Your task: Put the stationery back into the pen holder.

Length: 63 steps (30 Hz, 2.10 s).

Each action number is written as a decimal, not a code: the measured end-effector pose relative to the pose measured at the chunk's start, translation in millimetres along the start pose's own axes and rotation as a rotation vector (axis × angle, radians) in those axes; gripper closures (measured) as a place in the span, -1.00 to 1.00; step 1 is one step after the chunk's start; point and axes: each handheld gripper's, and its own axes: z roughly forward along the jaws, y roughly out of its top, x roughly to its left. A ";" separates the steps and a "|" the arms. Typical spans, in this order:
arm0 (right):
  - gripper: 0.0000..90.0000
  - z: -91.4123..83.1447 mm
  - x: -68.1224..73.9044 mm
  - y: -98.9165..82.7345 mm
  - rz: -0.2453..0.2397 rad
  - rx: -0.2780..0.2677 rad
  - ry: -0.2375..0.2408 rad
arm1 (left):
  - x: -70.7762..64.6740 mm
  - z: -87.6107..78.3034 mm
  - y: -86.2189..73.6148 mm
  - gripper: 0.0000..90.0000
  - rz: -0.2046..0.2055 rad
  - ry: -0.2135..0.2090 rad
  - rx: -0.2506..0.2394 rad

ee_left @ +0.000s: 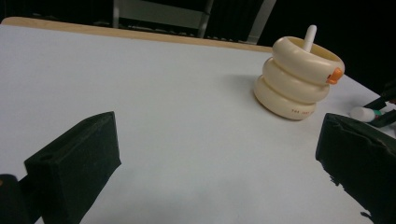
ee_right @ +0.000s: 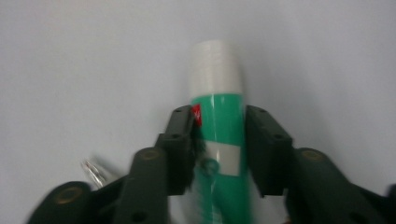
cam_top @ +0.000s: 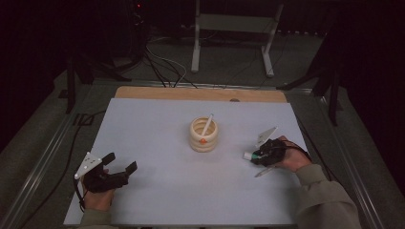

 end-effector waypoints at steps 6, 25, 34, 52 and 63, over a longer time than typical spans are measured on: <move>0.48 0.9 0.4 4.9 0.078 0.019 0.014 | 0.8 -1.0 0.0 -0.99 -0.002 0.000 -0.004; 0.48 -21.9 -0.1 8.8 0.227 -0.119 -0.024 | 2.0 -2.0 0.2 -0.99 -0.014 -0.008 -0.010; 0.48 -34.6 -2.0 11.3 0.296 -0.188 -0.054 | 1.7 -1.8 0.1 -0.99 -0.018 -0.016 -0.013; 0.48 -54.6 1.2 30.9 0.343 -0.291 -0.122 | 3.3 -3.8 0.9 -0.99 -0.041 -0.019 -0.028; 0.48 -62.1 3.3 39.8 0.358 -0.327 -0.139 | 3.7 -3.2 0.3 -0.99 -0.042 -0.020 -0.024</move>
